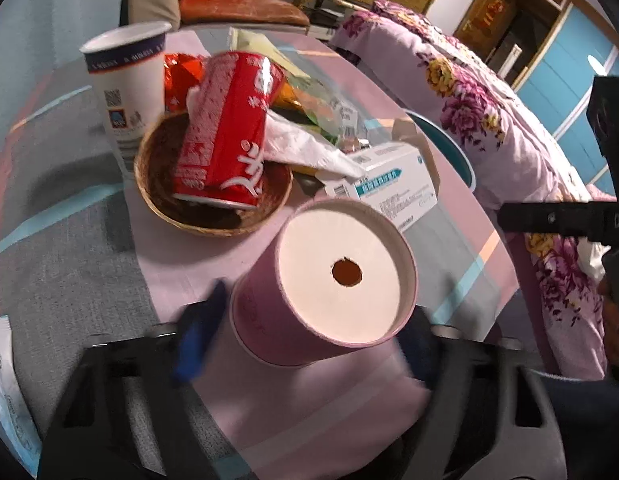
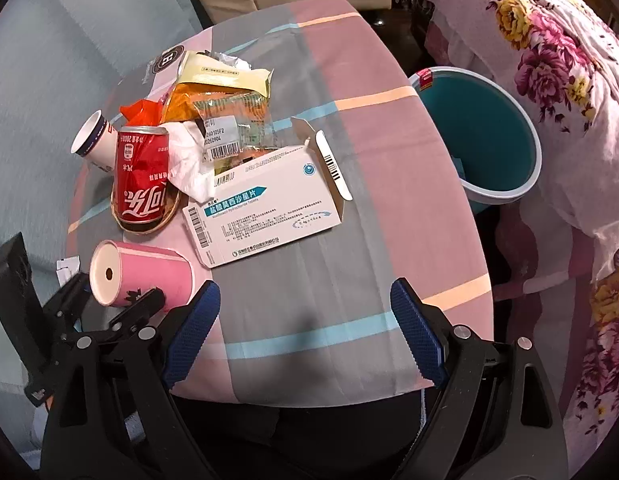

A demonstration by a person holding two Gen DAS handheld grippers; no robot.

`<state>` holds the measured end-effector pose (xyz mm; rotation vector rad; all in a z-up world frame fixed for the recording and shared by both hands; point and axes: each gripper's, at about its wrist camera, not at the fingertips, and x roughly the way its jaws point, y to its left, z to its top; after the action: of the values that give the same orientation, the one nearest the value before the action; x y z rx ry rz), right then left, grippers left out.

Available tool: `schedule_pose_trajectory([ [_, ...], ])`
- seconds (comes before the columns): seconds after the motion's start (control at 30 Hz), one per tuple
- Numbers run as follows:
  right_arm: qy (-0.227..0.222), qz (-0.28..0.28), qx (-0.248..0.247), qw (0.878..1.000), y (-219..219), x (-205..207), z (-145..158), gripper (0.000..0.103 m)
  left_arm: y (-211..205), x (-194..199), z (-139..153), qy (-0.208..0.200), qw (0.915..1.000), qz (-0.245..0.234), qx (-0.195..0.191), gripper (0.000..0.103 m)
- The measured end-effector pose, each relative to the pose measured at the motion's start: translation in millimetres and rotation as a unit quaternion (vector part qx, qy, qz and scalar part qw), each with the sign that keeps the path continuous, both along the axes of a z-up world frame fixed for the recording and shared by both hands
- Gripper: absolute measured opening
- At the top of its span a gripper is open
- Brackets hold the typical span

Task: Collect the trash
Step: 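Lift the pink cup with the left gripper while the right gripper grasps the red cola can, then carry the pink cup and cola can over the bin and open both grippers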

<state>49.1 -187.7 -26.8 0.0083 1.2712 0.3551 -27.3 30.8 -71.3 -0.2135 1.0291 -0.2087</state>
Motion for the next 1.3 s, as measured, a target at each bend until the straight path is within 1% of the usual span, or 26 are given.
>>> schedule_pose_trajectory([
  [0.07,0.000,0.000,0.002,1.000,4,2,1,0.083,5,-3,2,-0.007,1.0000,0.006,-0.001,0.067],
  [0.17,0.000,0.006,0.009,1.000,14,6,4,0.083,19,-7,12,-0.013,0.9996,0.013,-0.023,0.067],
  [0.27,-0.001,0.017,0.017,1.000,30,12,8,0.083,37,-12,26,-0.029,0.9986,0.031,-0.033,0.067],
  [0.33,0.000,0.027,0.023,0.999,43,17,10,0.083,56,-14,35,-0.039,0.9968,0.050,-0.049,0.067],
  [0.43,-0.001,0.044,0.036,0.998,69,26,12,0.083,81,-15,44,-0.055,0.9939,0.078,-0.056,0.067],
  [0.6,-0.003,0.070,0.062,0.996,116,42,12,0.082,113,-14,45,-0.056,0.9901,0.107,-0.073,0.067],
  [0.63,-0.002,0.074,0.066,0.995,125,45,11,0.080,118,-13,45,-0.054,0.9896,0.110,-0.075,0.067],
  [0.7,0.009,0.081,0.074,0.994,141,52,7,0.072,126,-12,44,-0.052,0.9885,0.119,-0.077,0.067],
  [0.77,0.016,0.087,0.077,0.993,154,58,2,0.067,133,-11,44,-0.051,0.9879,0.124,-0.078,0.067],
  [0.97,0.036,0.101,0.077,0.991,183,72,-12,0.066,147,-4,42,-0.047,0.9861,0.137,-0.081,0.067],
  [1.07,0.048,0.101,0.078,0.991,189,77,-21,0.066,152,-2,40,-0.046,0.9851,0.143,-0.084,0.067],
  [1.1,0.052,0.100,0.080,0.990,190,79,-25,0.064,152,-2,40,-0.045,0.9850,0.144,-0.084,0.067],
  [1.13,0.057,0.100,0.085,0.990,189,80,-27,0.057,152,-1,40,-0.044,0.9850,0.144,-0.084,0.067],
  [1.17,0.057,0.101,0.094,0.989,188,80,-28,0.053,151,0,40,-0.043,0.9851,0.144,-0.084,0.067],
  [1.27,0.040,0.110,0.097,0.988,182,75,-19,0.045,148,0,44,-0.043,0.9856,0.141,-0.083,0.067],
  [1.3,0.040,0.110,0.097,0.988,182,75,-19,0.045,147,0,47,-0.045,0.9858,0.140,-0.082,0.067],
])
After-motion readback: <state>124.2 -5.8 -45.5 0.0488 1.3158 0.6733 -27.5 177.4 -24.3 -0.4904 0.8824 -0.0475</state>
